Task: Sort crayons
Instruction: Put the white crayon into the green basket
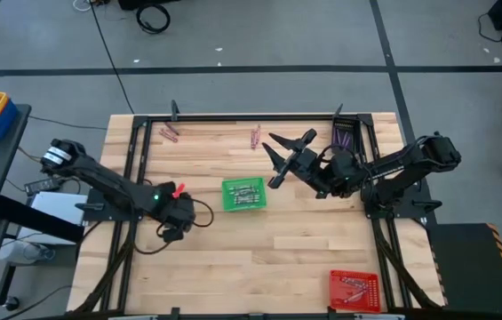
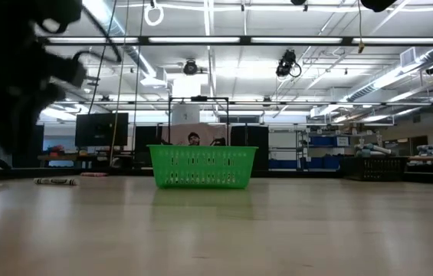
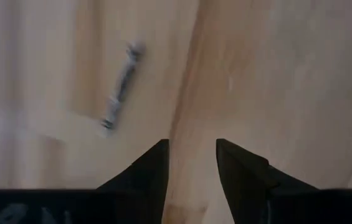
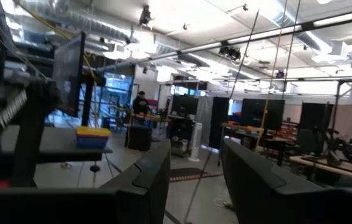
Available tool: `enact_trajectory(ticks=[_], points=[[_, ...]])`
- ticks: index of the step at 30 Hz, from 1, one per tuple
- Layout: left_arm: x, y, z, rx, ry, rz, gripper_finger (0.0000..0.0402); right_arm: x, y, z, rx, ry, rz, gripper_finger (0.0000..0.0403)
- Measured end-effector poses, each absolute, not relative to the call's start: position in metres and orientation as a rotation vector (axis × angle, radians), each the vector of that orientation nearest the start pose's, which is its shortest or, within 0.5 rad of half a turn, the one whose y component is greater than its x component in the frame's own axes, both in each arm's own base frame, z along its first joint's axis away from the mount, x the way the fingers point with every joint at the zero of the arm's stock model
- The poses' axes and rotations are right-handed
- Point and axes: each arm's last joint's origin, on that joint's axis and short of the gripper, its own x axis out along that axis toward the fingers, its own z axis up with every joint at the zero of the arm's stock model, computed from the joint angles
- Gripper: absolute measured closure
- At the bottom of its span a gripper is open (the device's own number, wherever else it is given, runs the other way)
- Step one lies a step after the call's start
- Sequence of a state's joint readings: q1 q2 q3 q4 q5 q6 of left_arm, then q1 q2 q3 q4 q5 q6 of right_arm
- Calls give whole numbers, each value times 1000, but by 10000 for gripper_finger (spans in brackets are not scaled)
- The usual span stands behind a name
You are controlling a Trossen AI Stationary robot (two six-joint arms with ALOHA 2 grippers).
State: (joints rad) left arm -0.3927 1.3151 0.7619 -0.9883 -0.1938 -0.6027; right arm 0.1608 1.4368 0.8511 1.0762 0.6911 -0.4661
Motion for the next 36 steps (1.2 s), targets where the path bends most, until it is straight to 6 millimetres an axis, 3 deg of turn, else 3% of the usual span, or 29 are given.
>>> enact_trajectory(ticks=[4, 8, 16, 25, 36], points=[[177, -68, 164, -116, 1475, 225, 236, 301, 31, 322, -245, -330, -585, 256], [175, -56, 168, -74, 1555, 225, 206, 301, 30, 322, -225, -338, -578, 256], [191, -22, 171, -84, 1457, 169, 150, 302, 27, 322, -227, -332, -587, 256], [193, 9, 163, -192, 1427, 206, 155, 302, 26, 321, -235, -321, -590, 256], [211, 12, 138, -126, 1460, 151, 168, 302, 25, 321, -222, -327, -588, 256]])
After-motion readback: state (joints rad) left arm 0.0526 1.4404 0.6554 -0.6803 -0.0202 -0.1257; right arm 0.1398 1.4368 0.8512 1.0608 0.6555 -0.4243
